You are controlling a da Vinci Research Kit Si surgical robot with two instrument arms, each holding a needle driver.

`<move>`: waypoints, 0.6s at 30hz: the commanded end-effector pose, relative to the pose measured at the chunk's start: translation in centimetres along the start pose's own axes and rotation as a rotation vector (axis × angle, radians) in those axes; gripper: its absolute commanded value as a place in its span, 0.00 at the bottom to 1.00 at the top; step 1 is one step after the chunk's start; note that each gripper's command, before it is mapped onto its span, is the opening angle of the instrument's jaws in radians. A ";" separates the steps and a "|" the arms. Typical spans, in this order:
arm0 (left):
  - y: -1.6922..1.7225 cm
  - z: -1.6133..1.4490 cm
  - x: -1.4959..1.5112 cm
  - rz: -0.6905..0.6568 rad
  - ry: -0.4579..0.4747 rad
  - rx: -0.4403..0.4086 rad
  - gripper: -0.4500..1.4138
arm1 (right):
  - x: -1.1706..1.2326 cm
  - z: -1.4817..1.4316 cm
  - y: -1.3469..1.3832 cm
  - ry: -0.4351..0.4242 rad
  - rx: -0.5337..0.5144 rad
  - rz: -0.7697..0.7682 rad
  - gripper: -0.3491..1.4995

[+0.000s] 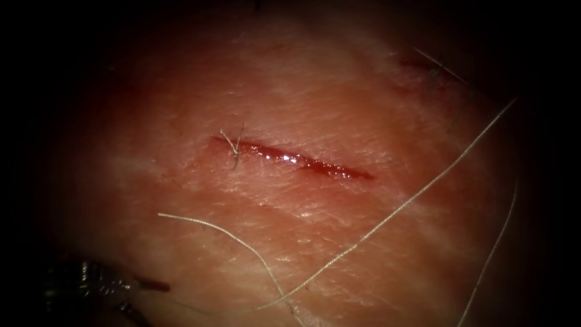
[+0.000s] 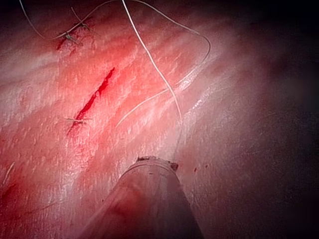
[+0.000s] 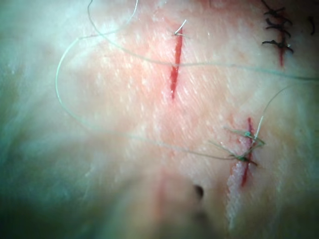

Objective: Wound Closure

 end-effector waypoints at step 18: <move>-0.70 -1.45 0.79 -0.062 0.210 0.125 0.00 | 1.49 0.15 -0.81 0.432 0.070 0.160 0.85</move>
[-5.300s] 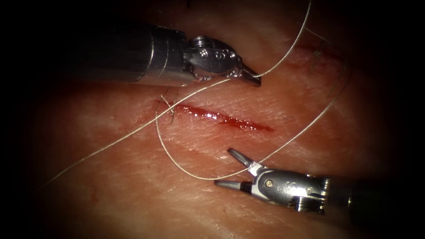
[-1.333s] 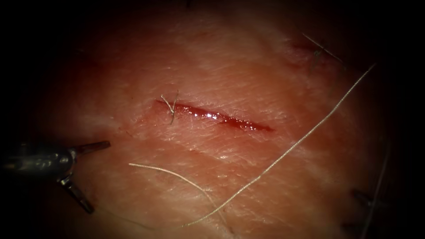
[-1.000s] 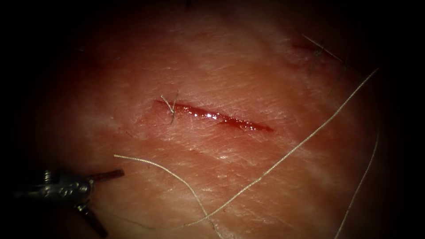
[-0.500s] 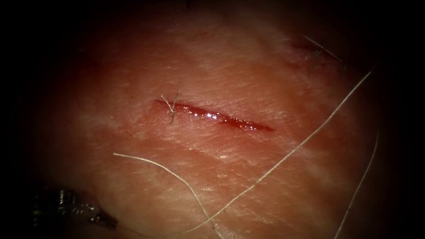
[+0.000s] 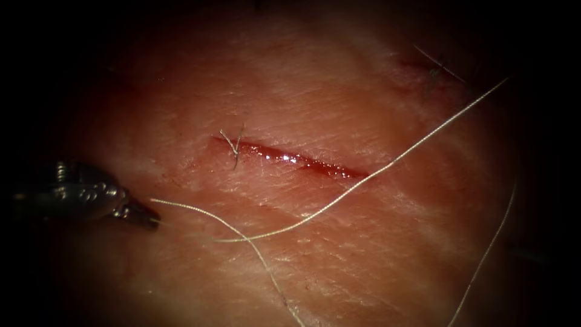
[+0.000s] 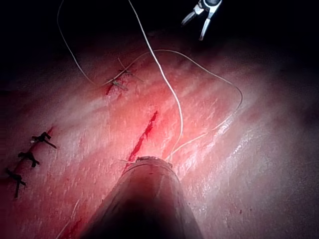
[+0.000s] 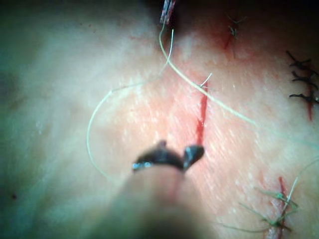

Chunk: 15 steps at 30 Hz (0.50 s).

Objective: Wound Closure

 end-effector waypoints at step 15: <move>-1.03 0.30 0.90 -0.033 0.219 -0.013 0.00 | 0.14 1.06 -1.05 0.083 0.123 0.205 0.87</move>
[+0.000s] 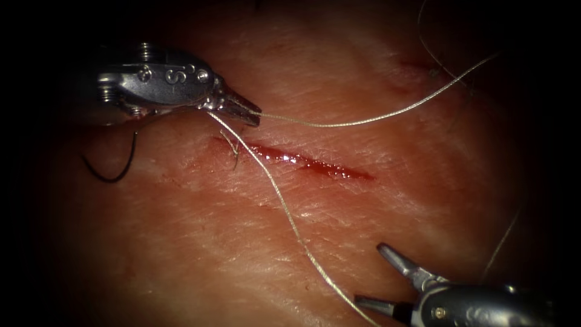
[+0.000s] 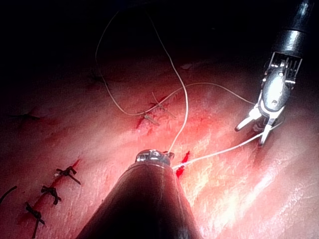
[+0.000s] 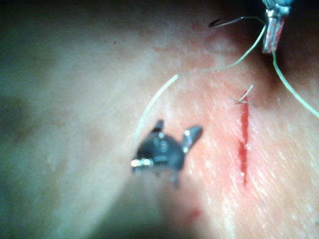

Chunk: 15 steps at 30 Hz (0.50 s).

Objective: Wound Closure

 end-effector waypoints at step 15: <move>-0.48 0.97 -0.42 -0.010 0.024 -0.048 0.00 | -0.09 0.25 -0.26 0.003 0.019 -0.036 0.87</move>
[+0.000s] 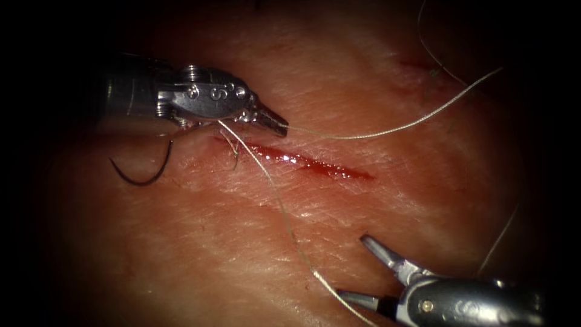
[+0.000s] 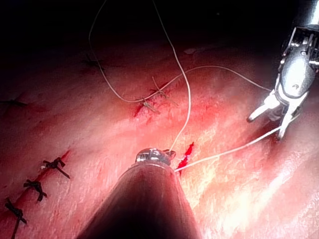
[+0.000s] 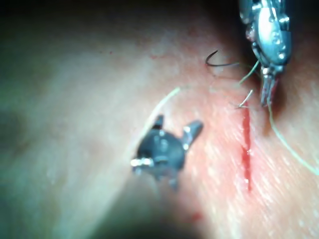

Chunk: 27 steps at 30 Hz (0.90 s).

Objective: Wound Closure

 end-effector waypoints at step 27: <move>0.16 -1.59 -0.34 -0.083 0.122 0.178 0.92 | -0.22 0.23 -0.30 -0.053 0.065 -0.024 0.86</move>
